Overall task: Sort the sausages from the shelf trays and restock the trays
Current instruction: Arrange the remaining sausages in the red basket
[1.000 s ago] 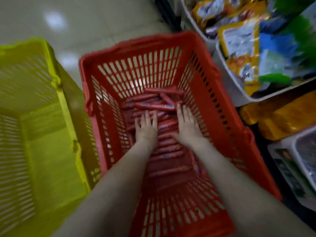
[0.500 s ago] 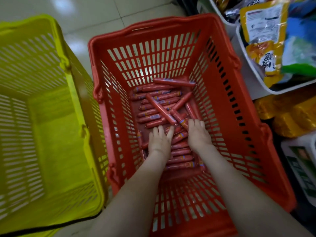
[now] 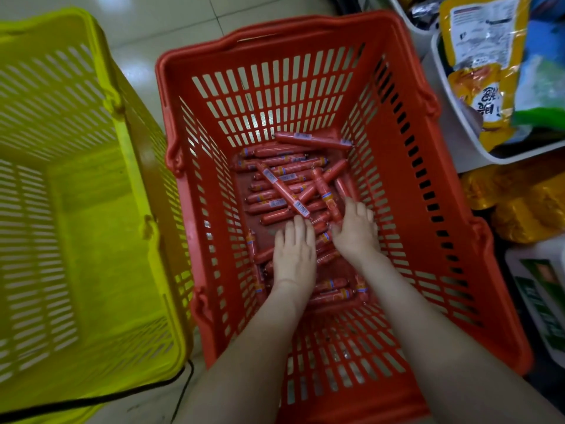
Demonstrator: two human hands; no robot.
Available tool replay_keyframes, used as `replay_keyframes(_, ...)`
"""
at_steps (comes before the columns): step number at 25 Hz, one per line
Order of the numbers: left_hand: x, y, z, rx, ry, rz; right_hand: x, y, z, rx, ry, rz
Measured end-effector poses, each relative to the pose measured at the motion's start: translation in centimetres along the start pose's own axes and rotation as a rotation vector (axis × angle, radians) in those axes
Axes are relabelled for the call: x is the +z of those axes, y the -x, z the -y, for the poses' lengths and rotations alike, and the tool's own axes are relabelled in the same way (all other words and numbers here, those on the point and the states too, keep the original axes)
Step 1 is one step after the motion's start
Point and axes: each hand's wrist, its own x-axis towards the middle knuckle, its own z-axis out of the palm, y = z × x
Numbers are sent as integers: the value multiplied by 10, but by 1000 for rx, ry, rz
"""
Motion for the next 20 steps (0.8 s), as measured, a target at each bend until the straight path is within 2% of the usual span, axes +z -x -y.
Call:
replay_keyframes(2, -6, -10, 5, 5, 77, -158, 0, 2, -3, -31, -9, 38)
replay_keyframes(3, -11, -20, 11, 16, 114, -134, 0, 1, -4, -51, -14, 72)
replay_keyframes(6, -24, -44, 19, -6, 235, 139, 0, -1, -8, -112, 51, 165)
replay_keyframes(13, -6, -27, 27, -278, 308, 72, -3, 11, -18, -400, 298, 29)
replay_keyframes(16, 0, -29, 30, -377, 351, 22, -3, 18, -22, -562, 266, 167)
replay_keyframes(18, 5, -31, 34, -350, 384, 86, 2, 21, -16, -641, 294, 261)
replay_keyframes(20, 5, -34, 41, -317, 353, 100, 6, 20, -9, -688, 349, 255)
